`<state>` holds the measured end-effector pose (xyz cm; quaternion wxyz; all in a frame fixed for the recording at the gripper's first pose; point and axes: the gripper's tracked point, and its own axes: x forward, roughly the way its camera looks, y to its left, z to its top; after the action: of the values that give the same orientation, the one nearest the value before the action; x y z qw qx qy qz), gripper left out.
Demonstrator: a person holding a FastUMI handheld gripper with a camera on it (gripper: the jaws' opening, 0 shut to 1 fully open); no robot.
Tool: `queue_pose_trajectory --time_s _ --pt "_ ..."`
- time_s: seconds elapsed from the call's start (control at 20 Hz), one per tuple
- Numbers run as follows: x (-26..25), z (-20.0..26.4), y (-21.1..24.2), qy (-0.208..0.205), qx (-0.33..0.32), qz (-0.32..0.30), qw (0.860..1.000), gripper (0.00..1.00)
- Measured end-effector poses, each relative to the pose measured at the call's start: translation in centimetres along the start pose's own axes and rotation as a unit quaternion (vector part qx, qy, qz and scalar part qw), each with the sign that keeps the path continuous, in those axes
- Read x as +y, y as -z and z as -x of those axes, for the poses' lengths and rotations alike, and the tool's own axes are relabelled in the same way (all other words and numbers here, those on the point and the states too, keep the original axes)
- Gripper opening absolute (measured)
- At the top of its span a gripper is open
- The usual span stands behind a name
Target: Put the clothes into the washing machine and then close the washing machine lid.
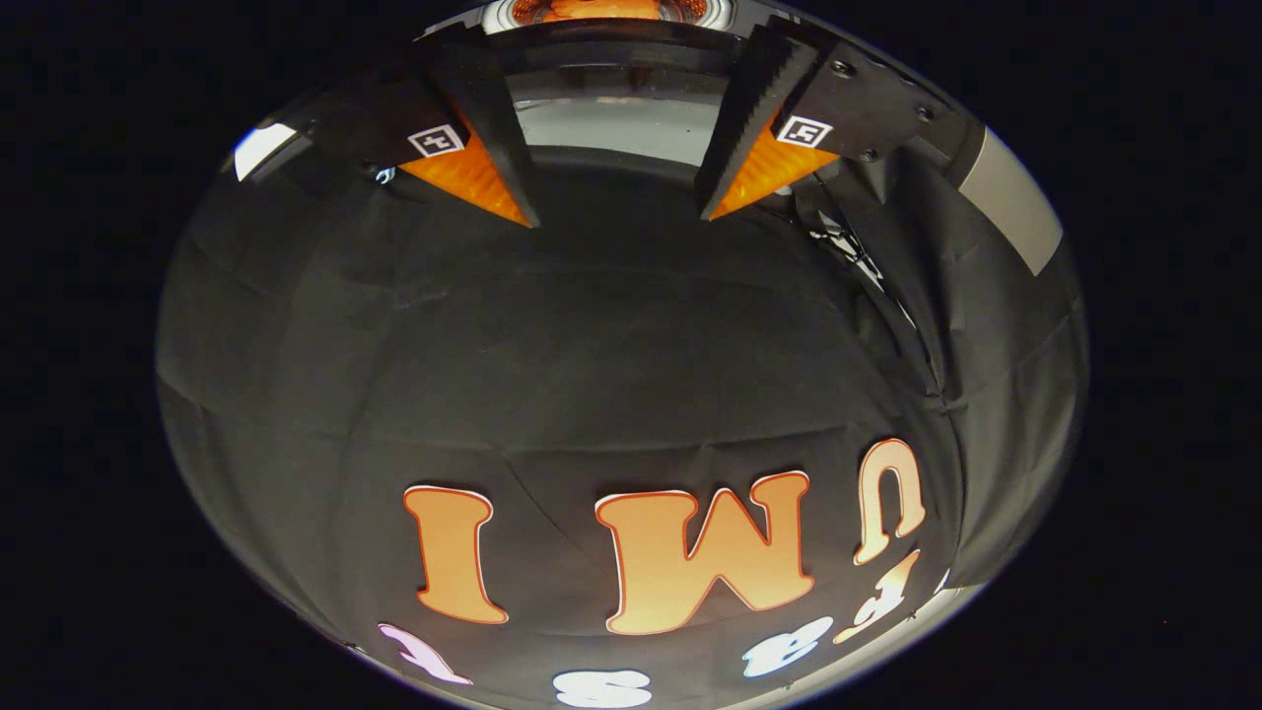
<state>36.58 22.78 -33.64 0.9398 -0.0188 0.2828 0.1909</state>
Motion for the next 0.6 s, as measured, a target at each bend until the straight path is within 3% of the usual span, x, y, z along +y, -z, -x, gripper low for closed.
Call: queue_pose_trajectory --time_s 0.35,0.6 --pt "0.0 1.7 0.4 0.004 -0.018 0.006 1.0 1.0" --pt "0.7 5.3 2.2 0.001 -0.022 0.013 1.0 0.99"
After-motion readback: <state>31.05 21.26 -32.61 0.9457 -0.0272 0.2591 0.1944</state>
